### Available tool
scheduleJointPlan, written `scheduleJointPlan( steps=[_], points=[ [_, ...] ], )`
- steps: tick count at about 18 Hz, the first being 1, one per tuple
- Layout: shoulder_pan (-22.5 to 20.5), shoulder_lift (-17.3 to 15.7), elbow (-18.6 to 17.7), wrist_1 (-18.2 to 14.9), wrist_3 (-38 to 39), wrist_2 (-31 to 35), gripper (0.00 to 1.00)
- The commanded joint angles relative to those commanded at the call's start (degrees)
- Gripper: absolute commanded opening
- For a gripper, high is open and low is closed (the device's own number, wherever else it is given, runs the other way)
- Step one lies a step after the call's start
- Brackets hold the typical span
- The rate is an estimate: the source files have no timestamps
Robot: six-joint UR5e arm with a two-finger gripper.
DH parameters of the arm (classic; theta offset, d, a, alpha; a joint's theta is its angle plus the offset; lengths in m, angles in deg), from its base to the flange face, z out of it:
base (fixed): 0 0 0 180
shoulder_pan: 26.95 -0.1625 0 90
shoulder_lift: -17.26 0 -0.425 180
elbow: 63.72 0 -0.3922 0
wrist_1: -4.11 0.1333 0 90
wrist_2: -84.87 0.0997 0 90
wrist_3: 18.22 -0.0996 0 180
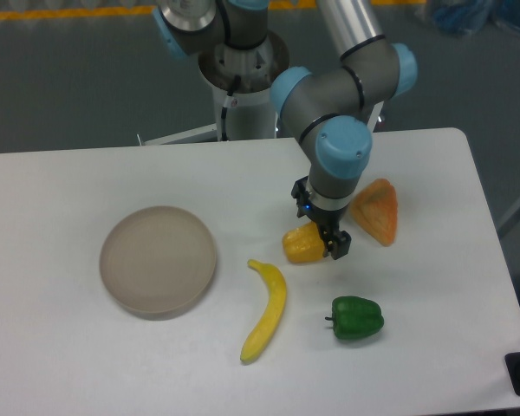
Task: Pick up the yellow pepper from the table
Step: 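Close the gripper around the yellow pepper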
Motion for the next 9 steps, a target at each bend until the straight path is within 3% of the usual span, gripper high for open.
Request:
scheduleJointPlan(
  steps=[6, 7, 8, 9],
  points=[
    [0.27, 1.23, -0.97, 0.00, -0.61, 0.00, 1.00],
    [0.27, 1.67, -0.71, 0.00, -0.96, 0.00, 0.90],
    [0.18, 1.67, -0.36, 0.00, -0.97, 0.00, 0.69],
    [0.18, 1.67, -0.18, 0.00, -0.97, 0.00, 0.61]
  ],
)
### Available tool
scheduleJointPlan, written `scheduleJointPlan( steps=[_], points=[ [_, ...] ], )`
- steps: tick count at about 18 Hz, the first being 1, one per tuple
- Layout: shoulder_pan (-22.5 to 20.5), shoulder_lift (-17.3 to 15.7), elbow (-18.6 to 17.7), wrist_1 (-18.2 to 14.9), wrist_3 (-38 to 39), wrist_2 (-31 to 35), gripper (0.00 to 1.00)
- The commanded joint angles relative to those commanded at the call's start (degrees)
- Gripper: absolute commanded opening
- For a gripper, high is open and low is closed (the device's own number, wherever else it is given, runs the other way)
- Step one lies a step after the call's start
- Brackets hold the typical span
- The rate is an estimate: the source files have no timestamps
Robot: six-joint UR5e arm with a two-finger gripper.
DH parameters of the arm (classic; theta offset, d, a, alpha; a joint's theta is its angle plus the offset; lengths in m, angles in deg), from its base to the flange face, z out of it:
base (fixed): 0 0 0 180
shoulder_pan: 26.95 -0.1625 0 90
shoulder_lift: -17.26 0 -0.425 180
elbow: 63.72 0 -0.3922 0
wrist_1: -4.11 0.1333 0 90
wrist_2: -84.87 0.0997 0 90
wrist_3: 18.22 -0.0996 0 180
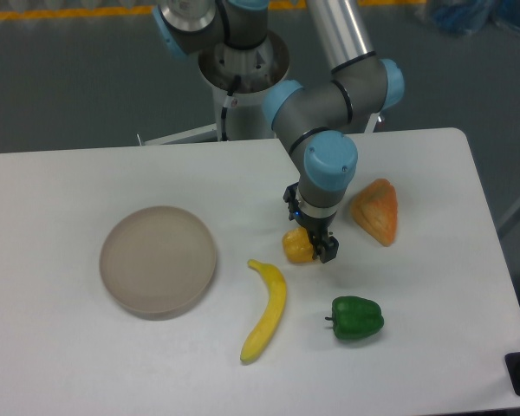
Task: Pick up the yellow pepper from the table
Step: 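Close the gripper around the yellow pepper, then lift the held yellow pepper up off the table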
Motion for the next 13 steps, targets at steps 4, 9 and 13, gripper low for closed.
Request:
scheduleJointPlan(
  steps=[4, 9, 13],
  points=[
    [-0.61, -0.96, 2.02, -0.53, -0.09, 0.00, 0.36],
    [-1.40, -1.66, 5.88, -2.01, 0.70, 0.09, 0.37],
    [-4.22, -3.60, 13.25, -12.46, 0.00, 0.00, 0.37]
  ],
)
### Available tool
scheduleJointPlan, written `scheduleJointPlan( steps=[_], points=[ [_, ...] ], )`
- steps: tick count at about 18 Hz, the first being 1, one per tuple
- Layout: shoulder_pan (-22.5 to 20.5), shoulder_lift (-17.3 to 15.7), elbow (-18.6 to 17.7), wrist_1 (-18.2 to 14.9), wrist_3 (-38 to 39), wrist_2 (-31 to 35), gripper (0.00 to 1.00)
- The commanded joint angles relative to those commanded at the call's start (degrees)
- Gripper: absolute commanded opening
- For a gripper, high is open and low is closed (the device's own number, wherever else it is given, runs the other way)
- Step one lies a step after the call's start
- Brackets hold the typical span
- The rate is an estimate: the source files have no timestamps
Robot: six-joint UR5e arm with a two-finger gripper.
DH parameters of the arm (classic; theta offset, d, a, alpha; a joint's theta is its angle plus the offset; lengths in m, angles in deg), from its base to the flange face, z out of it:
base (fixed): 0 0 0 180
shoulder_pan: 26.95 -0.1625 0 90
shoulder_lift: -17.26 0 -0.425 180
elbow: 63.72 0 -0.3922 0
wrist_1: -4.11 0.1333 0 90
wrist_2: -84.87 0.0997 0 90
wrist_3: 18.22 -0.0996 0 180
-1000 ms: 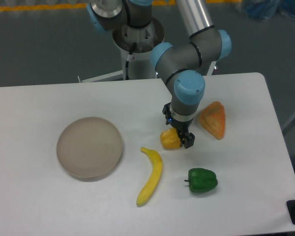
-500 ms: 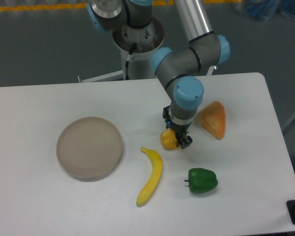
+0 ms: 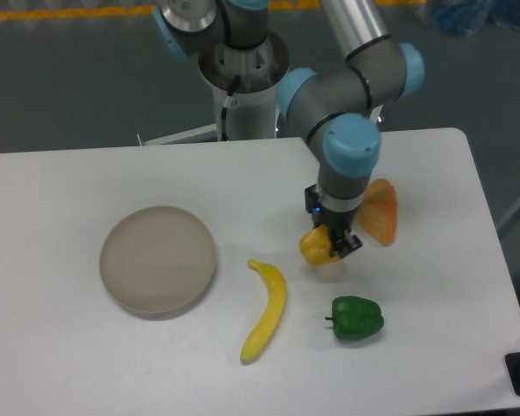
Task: Pick up the yellow pepper from the table
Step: 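Lift the held yellow pepper up off the table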
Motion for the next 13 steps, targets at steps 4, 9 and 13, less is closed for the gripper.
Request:
scheduleJointPlan(
  steps=[4, 9, 13],
  points=[
    [-1.67, 0.70, 5.37, -4.32, -0.18, 0.00, 0.36],
    [-2.98, 3.25, 6.96, -3.98, -0.61, -0.09, 0.26],
    [-3.52, 5.45, 7.84, -3.71, -1.32, -0.09, 0.27]
  ],
)
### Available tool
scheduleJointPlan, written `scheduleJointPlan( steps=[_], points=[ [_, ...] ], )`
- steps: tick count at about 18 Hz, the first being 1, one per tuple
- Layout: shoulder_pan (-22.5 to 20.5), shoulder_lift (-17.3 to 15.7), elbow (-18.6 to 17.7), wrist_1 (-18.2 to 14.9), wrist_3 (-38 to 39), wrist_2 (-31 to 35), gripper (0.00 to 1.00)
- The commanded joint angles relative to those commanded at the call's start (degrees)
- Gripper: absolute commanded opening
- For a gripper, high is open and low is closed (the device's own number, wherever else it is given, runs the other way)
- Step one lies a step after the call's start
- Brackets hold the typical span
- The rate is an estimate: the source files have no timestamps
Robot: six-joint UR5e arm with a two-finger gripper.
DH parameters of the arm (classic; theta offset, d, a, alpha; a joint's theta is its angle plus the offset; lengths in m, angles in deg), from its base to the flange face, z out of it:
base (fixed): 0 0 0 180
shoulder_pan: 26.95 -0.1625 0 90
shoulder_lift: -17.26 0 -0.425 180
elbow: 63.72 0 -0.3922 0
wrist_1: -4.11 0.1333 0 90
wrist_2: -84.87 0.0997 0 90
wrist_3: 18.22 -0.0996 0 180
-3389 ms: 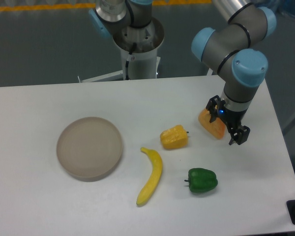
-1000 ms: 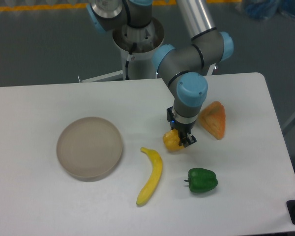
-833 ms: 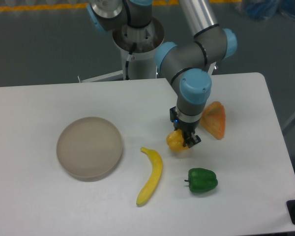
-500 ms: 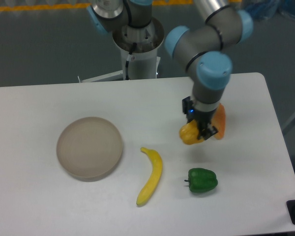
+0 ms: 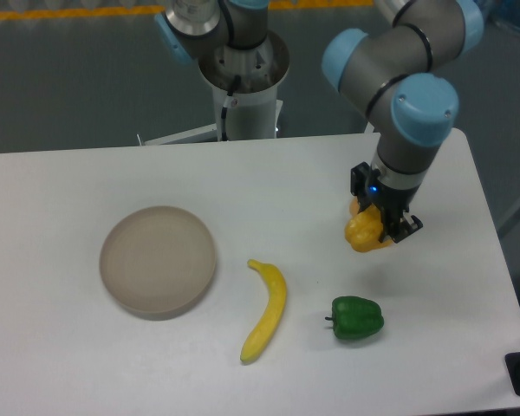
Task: Pick up the yellow pepper from the table
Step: 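Lift the held yellow pepper up off the table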
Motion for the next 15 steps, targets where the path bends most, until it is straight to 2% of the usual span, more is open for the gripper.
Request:
scheduleJointPlan(
  steps=[3, 15],
  points=[
    [-0.88, 0.09, 0.53, 0.00, -2.46, -0.70, 0.26],
    [-1.23, 0.18, 1.23, 0.26, -2.64, 0.00, 0.27]
  ],
)
